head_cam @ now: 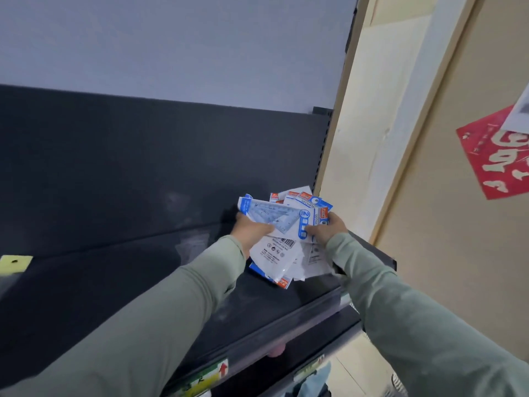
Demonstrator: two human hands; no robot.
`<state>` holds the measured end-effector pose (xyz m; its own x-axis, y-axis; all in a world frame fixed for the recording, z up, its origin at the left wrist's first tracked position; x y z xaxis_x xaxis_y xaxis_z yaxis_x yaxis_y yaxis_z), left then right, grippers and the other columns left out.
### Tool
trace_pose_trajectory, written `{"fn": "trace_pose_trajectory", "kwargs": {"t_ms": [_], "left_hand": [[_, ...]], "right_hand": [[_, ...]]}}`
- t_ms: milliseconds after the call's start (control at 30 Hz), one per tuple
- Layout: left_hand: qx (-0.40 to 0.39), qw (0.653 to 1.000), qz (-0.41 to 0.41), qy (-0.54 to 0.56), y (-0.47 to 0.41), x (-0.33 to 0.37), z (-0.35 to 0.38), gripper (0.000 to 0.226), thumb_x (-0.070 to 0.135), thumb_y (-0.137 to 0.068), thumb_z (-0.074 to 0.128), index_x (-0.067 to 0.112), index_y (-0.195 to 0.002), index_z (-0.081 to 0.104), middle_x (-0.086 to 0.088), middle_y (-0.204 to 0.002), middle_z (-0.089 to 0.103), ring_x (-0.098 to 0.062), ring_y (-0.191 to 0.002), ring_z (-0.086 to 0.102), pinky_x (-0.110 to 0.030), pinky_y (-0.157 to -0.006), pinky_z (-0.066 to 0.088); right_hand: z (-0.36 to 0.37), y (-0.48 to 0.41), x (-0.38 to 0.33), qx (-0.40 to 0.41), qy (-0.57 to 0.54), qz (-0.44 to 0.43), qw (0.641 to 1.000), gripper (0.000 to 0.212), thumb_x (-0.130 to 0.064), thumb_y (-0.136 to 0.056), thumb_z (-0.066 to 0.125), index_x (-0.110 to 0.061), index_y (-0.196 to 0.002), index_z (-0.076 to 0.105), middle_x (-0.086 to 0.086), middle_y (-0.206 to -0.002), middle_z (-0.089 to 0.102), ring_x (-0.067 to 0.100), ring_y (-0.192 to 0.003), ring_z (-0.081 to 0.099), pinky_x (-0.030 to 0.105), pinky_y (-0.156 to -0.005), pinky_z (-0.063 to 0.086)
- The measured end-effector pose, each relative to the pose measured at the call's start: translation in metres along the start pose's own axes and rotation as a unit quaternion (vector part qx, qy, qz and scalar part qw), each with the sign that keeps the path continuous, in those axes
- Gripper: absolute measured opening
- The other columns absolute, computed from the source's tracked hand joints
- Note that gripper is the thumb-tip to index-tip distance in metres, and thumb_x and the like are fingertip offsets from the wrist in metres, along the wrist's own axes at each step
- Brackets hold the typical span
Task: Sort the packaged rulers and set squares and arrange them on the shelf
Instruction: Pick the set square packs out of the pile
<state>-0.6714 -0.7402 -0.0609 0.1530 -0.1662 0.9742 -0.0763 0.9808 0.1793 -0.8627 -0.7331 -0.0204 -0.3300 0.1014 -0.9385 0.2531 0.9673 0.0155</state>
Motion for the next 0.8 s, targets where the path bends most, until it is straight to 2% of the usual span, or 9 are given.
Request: {"fn": "trace_pose_trajectory", "kwargs": {"t_ms": [67,133,200,267,333,467,600,700,800], "left_hand": [[0.026,0.999,-0.005,-0.030,-0.011,-0.006,0.004,0.071,0.000,-0.080,0.069,0.014,-0.134,0.025,-0.012,-0.118,0.059,-0.029,-0.099,0.065,-0.049,-0.085,0.056],[0.044,0.997,-0.012,-0.065,-0.023,-0.015,0.009,0.098,-0.002,-0.080,0.068,0.021,-0.148,0.002,-0.009,-0.128,0.052,-0.032,-0.108,0.062,-0.051,-0.091,0.053],[0.081,0.979,0.006,-0.188,-0.024,-0.014,0.010,0.117,0.004,-0.077,0.074,0.026,-0.150,-0.015,-0.010,-0.146,0.031,-0.033,-0.128,0.046,-0.043,-0.105,0.042],[0.096,0.920,0.029,-0.379,-0.020,-0.007,0.018,0.122,0.019,-0.072,0.081,0.029,-0.152,-0.011,-0.014,-0.158,-0.005,-0.033,-0.145,0.015,-0.039,-0.115,0.024],[0.048,0.851,0.039,-0.522,-0.021,-0.010,0.035,0.121,0.036,-0.067,0.084,0.035,-0.152,-0.002,-0.012,-0.156,-0.024,-0.036,-0.146,-0.009,-0.047,-0.118,0.012],[-0.047,0.788,0.004,-0.613,-0.037,-0.039,0.054,0.117,0.054,-0.067,0.079,0.032,-0.153,0.002,-0.007,-0.161,-0.004,-0.032,-0.147,-0.001,-0.049,-0.118,0.013],[-0.036,0.777,0.028,-0.628,-0.048,-0.042,0.059,0.113,0.057,-0.072,0.073,0.027,-0.153,0.000,-0.004,-0.161,0.002,-0.031,-0.146,0.007,-0.049,-0.117,0.017],[-0.033,0.780,0.031,-0.624,-0.054,-0.045,0.058,0.111,0.063,-0.074,0.068,0.029,-0.153,-0.003,-0.003,-0.161,0.000,-0.029,-0.147,0.004,-0.049,-0.118,0.015],[-0.028,0.783,0.028,-0.621,-0.056,-0.047,0.056,0.108,0.063,-0.077,0.064,0.032,-0.153,-0.006,-0.002,-0.162,-0.008,-0.027,-0.148,-0.003,-0.047,-0.119,0.011]], "right_hand": [[-0.001,-0.020,0.006,-0.009,0.006,-0.001,1.000,0.046,0.001,-0.084,0.064,-0.002,-0.127,0.050,0.014,-0.120,0.063,0.019,-0.087,0.056,0.027,-0.078,0.044],[-0.001,-0.039,0.015,-0.021,0.031,-0.005,0.999,0.045,0.001,-0.083,0.064,-0.003,-0.126,0.050,0.014,-0.120,0.063,0.023,-0.092,0.059,0.029,-0.083,0.045],[-0.004,-0.058,0.024,-0.023,0.079,-0.016,0.997,0.046,-0.002,-0.082,0.065,-0.004,-0.125,0.050,0.013,-0.121,0.062,0.026,-0.105,0.061,0.029,-0.091,0.043],[-0.006,-0.074,0.032,-0.034,0.121,-0.023,0.992,0.049,-0.008,-0.081,0.067,-0.006,-0.126,0.048,0.012,-0.122,0.062,0.026,-0.111,0.059,0.029,-0.094,0.042],[-0.004,-0.085,0.038,-0.062,0.171,-0.032,0.983,0.060,-0.014,-0.081,0.069,-0.008,-0.134,0.041,0.011,-0.126,0.059,0.027,-0.116,0.056,0.031,-0.098,0.041],[0.002,-0.097,0.029,-0.086,0.279,-0.133,0.947,0.072,-0.029,-0.082,0.068,-0.026,-0.144,0.031,0.008,-0.139,0.045,0.029,-0.128,0.044,0.039,-0.105,0.039],[0.019,-0.096,0.029,-0.138,0.369,-0.213,0.894,0.044,-0.027,-0.096,0.044,-0.030,-0.140,0.044,0.009,-0.151,0.030,0.027,-0.135,0.036,0.034,-0.108,0.035],[0.024,-0.097,0.039,-0.153,0.443,-0.223,0.854,0.052,-0.043,-0.098,0.033,-0.034,-0.148,0.025,0.005,-0.159,0.013,0.026,-0.143,0.019,0.043,-0.110,0.031],[0.024,-0.099,0.039,-0.162,0.462,-0.218,0.844,0.057,-0.049,-0.097,0.030,-0.036,-0.150,0.013,0.002,-0.160,-0.003,0.025,-0.146,0.009,0.046,-0.112,0.028]]}}
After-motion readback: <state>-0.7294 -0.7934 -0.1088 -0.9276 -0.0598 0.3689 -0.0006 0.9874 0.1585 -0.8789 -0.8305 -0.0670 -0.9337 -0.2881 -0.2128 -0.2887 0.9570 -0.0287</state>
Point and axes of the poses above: each hand's wrist, its own y-axis away from the middle knuckle, its own z-axis out of the palm, x = y × z, the point moved 8 cm from there along -y, towards the middle knuckle
